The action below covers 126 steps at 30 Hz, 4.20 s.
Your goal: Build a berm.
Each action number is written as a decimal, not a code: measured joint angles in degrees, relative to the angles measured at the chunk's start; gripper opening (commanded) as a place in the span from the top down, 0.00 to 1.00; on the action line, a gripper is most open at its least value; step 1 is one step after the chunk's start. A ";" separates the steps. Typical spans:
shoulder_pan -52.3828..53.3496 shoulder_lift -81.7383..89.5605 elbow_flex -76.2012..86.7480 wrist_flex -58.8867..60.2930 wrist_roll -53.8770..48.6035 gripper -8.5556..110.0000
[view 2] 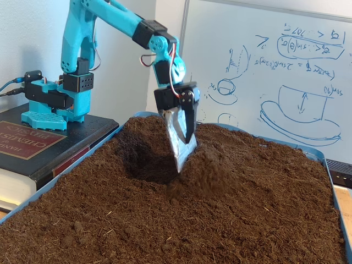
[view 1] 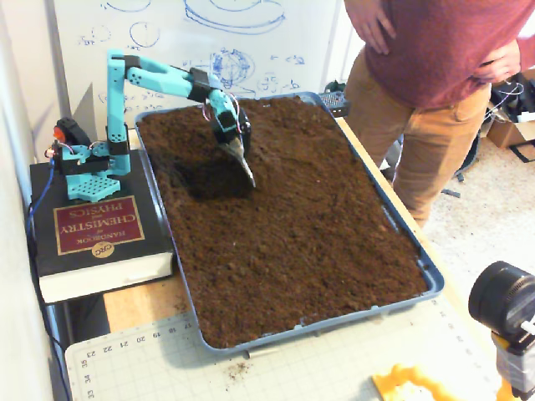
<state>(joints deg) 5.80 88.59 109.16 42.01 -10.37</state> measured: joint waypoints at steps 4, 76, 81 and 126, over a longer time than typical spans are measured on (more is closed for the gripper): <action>0.00 5.19 0.00 6.68 0.00 0.92; 10.28 -9.76 4.31 4.04 -15.12 0.92; 10.28 -12.13 4.31 4.04 -15.12 0.92; 9.58 -29.97 -30.59 4.04 -7.65 0.92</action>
<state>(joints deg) 15.38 58.62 78.57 46.05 -18.02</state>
